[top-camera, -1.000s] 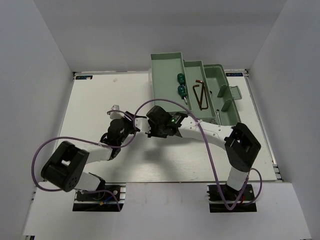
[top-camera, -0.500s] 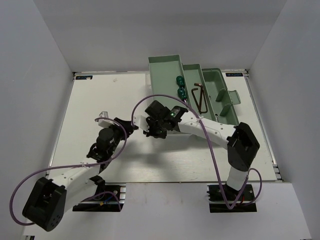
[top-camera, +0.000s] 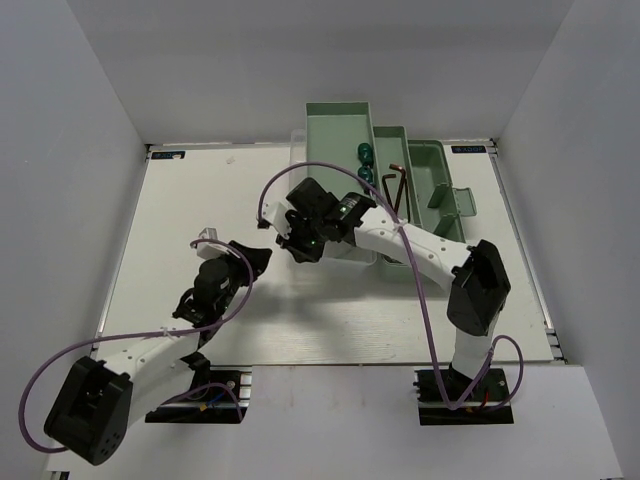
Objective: Sort the tools into containers
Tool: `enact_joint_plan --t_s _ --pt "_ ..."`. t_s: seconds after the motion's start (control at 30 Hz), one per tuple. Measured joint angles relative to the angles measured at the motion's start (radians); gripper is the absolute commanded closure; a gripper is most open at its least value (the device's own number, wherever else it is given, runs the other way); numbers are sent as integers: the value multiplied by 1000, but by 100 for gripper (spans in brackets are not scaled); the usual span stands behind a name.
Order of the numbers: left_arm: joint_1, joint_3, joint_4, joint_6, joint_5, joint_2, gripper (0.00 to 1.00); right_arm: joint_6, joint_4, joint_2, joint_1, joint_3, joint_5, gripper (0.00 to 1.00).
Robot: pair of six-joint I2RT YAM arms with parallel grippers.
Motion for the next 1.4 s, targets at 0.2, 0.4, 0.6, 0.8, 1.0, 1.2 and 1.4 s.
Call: enact_joint_plan --t_s 0.2,0.4,0.6,0.8,1.0,1.2,1.4 --pt "0 0 86 -25 21 178 51 35 -29 -3 -29 82 -35 100" --pt "0 9 362 -77 114 494 55 43 -44 -23 -46 79 -72 100" --pt "5 140 604 -121 246 785 59 40 -34 -55 -60 33 -118 100" --pt "36 287 742 -155 346 969 59 23 -45 -110 -82 -13 -150 100" --pt "47 315 800 -186 391 1035 59 38 -81 -108 -78 -17 -185 40" --pt "46 316 835 -242 415 1091 59 48 -141 -49 -48 -6 -143 22" --pt "45 319 863 -279 433 1118 59 38 -140 -32 -30 -5 -52 9"
